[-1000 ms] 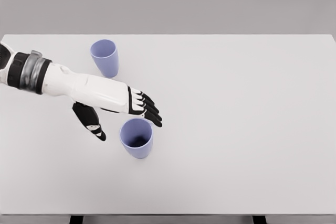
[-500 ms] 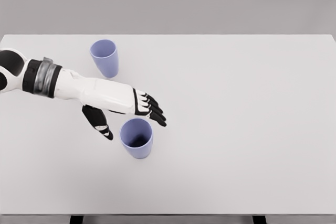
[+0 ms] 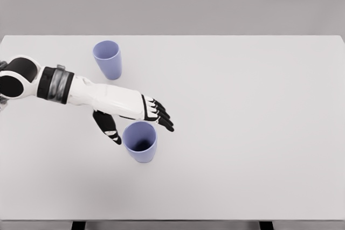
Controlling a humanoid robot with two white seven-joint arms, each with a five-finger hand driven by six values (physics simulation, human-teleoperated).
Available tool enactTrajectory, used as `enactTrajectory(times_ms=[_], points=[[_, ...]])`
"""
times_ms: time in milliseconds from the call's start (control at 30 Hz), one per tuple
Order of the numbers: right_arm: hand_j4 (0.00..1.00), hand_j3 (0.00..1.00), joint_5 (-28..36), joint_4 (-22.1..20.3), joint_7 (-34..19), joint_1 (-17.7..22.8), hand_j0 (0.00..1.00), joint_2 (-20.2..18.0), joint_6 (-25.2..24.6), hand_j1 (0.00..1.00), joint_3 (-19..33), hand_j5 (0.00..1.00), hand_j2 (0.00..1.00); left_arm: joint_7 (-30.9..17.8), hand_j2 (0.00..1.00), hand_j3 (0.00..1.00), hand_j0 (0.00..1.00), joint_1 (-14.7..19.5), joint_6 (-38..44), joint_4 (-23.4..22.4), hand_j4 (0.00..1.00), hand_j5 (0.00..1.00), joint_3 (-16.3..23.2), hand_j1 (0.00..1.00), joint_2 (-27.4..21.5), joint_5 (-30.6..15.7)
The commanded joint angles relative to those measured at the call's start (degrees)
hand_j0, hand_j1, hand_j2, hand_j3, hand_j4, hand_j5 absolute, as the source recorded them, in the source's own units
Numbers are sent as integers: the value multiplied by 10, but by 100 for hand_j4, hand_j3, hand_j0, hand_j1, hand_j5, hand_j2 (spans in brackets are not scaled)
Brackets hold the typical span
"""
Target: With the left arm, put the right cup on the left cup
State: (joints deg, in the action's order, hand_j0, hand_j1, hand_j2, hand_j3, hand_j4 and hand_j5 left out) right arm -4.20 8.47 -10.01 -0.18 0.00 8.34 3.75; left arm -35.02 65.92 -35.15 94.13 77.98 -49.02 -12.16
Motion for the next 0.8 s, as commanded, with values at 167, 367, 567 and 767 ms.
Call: enactTrajectory(times_ms=[167,367,567,767], points=[[100,100,0,0,0,0,100,0,0,100,0,100,100,0,100,100,100,-4,1,-4,100,100,-1,100,-4,-3],[100,100,0,1,0,0,100,0,0,100,0,100,100,0,100,100,100,-23,1,-6,100,100,-16,100,0,-2],[100,100,0,1,0,0,100,0,0,100,0,100,100,0,100,100,100,-29,1,-14,100,100,-19,100,2,5],[100,100,0,0,0,-1,100,0,0,100,0,100,100,0,100,100,100,-30,1,-19,100,100,-19,100,2,12]])
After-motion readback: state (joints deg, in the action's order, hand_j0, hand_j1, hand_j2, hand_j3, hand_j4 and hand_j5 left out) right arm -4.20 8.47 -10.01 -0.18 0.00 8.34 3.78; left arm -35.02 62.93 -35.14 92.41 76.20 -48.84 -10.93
